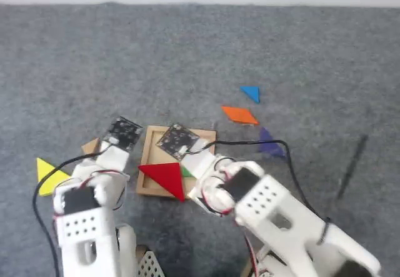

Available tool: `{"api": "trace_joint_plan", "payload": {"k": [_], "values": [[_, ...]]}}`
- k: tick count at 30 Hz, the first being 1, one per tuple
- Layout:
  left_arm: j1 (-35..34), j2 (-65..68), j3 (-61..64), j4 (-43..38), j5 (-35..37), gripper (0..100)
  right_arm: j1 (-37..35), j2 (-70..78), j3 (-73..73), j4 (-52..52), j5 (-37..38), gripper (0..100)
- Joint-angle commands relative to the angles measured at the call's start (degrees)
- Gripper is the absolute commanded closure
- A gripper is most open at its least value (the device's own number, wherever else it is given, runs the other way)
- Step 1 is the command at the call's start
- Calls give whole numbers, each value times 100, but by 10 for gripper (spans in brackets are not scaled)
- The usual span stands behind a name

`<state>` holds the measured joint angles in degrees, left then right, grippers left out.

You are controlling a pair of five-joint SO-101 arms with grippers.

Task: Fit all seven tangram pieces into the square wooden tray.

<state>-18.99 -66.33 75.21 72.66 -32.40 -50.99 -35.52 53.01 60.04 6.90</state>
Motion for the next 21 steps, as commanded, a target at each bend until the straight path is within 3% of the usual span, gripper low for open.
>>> {"api": "trace_joint_plan", "payload": {"k": [1, 7, 15, 21], "values": [[545, 949, -418, -176, 193, 957, -224, 690, -536, -92, 79, 991], [1204, 2022, -611, -1011, 1055, 957, -444, 998, -536, -259, 88, 991], [1275, 2971, -664, -1811, 2163, 957, -418, 989, 0, -787, -325, 991], [1284, 3877, -1262, -1881, 3112, 957, -418, 462, 299, -919, -624, 991]]}}
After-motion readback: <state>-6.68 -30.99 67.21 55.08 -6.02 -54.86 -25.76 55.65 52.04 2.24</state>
